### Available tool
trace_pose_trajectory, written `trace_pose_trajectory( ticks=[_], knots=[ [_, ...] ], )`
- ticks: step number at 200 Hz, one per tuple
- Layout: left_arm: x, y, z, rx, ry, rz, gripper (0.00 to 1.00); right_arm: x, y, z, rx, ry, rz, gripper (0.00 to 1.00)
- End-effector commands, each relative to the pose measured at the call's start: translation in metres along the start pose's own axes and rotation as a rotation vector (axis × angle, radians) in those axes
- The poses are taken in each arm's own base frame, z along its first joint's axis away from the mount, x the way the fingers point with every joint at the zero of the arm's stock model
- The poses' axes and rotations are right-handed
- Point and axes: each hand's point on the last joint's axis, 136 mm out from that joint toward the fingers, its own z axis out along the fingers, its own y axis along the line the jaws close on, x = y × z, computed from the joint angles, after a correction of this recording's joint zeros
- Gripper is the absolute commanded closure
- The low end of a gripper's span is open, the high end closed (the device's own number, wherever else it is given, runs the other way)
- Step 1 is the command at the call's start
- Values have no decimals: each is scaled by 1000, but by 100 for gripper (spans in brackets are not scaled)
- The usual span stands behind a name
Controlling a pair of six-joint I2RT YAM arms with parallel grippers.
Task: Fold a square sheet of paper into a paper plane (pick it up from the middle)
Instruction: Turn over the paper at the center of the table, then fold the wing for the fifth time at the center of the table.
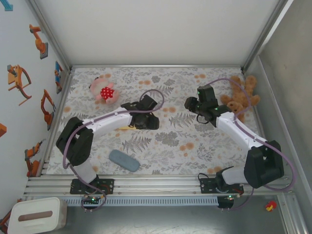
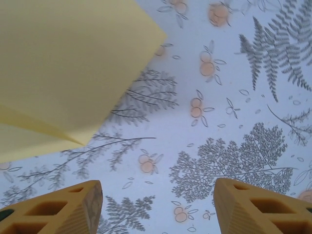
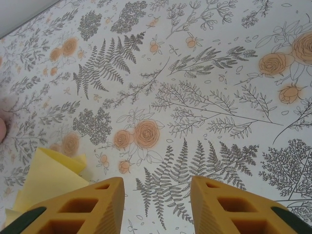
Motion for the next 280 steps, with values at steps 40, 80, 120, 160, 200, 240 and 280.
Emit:
trace_pose_trajectory(
  ticks=[40,80,120,160,200,240,280],
  knots=[
    [-20,62,0,52,-34,-198,37,3,4,5,-54,2,19,50],
    [-36,90,12,10,-48,-230,37,11,10,17,-80,55,37,54],
    [-53,93,34,66,-23,-258,39,17,13,25,-100,96,67,56],
    [-50,88,47,97,1,-303,41,28,14,31,-111,144,90,57],
    [-35,84,54,125,53,-419,46,48,20,44,-153,222,177,58],
    [-9,68,66,161,118,-570,57,86,46,60,-217,309,271,58],
    [3,64,69,129,138,-645,65,127,71,71,-216,390,299,58]
  ],
)
